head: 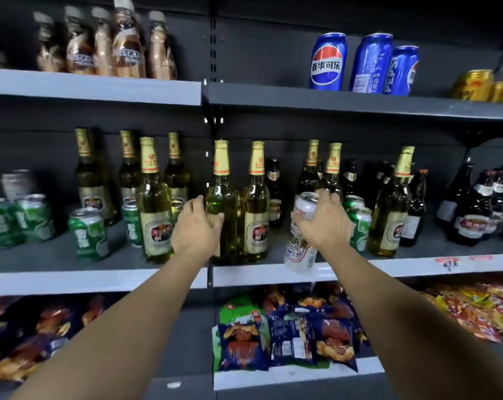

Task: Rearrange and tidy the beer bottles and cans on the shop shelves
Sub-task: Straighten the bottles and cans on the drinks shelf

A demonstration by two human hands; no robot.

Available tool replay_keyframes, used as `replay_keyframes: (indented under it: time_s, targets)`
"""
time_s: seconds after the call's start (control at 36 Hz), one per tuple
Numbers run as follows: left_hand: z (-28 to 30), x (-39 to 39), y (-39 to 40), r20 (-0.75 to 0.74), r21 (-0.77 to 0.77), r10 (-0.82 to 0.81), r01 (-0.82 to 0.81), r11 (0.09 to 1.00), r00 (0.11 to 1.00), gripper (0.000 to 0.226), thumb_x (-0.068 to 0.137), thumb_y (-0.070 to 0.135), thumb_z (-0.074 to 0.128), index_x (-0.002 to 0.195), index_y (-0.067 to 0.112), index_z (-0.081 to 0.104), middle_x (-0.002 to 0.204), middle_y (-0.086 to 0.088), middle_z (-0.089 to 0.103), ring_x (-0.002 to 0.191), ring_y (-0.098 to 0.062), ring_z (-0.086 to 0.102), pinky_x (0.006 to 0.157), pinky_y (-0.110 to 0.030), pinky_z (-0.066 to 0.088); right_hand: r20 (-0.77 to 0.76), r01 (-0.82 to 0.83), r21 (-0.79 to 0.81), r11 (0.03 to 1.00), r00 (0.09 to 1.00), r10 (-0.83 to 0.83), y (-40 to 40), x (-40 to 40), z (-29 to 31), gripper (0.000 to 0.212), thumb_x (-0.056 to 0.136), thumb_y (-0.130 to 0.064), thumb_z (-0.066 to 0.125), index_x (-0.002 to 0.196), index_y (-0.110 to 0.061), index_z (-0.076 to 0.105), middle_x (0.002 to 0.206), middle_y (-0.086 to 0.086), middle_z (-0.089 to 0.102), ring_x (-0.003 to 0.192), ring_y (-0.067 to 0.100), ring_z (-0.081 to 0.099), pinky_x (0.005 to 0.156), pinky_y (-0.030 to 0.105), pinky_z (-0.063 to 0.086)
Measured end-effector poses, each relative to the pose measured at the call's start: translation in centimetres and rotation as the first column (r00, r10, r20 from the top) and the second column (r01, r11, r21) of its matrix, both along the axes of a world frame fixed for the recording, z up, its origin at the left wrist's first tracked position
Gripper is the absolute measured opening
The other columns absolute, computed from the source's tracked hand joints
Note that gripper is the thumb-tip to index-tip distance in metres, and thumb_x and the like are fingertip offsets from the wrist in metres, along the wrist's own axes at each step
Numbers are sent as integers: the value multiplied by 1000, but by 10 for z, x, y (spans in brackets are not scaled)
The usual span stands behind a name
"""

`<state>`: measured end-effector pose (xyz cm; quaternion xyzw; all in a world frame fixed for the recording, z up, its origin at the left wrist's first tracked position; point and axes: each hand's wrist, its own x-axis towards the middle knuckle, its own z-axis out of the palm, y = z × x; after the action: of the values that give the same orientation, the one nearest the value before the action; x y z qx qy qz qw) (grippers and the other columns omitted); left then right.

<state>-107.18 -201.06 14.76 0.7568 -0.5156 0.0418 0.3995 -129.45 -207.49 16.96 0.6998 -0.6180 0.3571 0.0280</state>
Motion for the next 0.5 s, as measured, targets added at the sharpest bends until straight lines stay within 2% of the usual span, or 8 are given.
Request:
replay_keyframes:
  time_s: [0.08, 0.25, 0.33, 0.42, 0.5]
  targets:
    - [-7, 2, 27, 36, 88, 14, -17, 996, 999, 53, 98, 44, 42, 143, 17, 36, 146, -6, 39, 129, -29, 42, 94, -41, 41, -44, -62, 19, 998, 997, 63, 20, 4, -3, 64, 85, -50, 62, 134, -15, 39, 130, 9, 43, 110, 33, 54, 72, 34, 36]
    - [-27, 18, 90, 151, 339, 95, -142, 930, 984, 52, 99, 49, 35, 141, 19, 40, 143, -6, 42, 126, -30, 45, 94, -40, 41, -72, -290, 88, 953, 952, 296, 61, 44, -18, 62, 85, -47, 61, 133, -18, 36, 128, 8, 44, 103, 35, 58, 68, 32, 36]
    - [-34, 38, 123, 203, 375, 139, -208, 903, 969, 50, 100, 48, 35, 133, 12, 45, 138, -9, 47, 124, -30, 45, 93, -38, 39, -83, -390, 117, 913, 913, 400, 85, 78, -24, 57, 85, -49, 60, 129, -19, 39, 128, 8, 49, 105, 35, 58, 72, 34, 37]
    - [-39, 65, 154, 262, 413, 182, -280, 867, 948, 53, 100, 49, 34, 136, 13, 43, 140, -8, 46, 128, -29, 43, 99, -39, 37, -107, -483, 141, 864, 861, 498, 111, 120, -30, 61, 85, -52, 60, 131, -18, 37, 125, 8, 51, 106, 33, 58, 77, 36, 41]
    - [-42, 98, 186, 296, 412, 242, -352, 840, 924, 51, 98, 49, 36, 136, 16, 45, 139, -7, 48, 129, -27, 43, 102, -39, 36, -120, -567, 154, 809, 802, 585, 137, 166, -34, 62, 86, -52, 59, 132, -18, 35, 131, 8, 47, 108, 34, 58, 73, 35, 40]
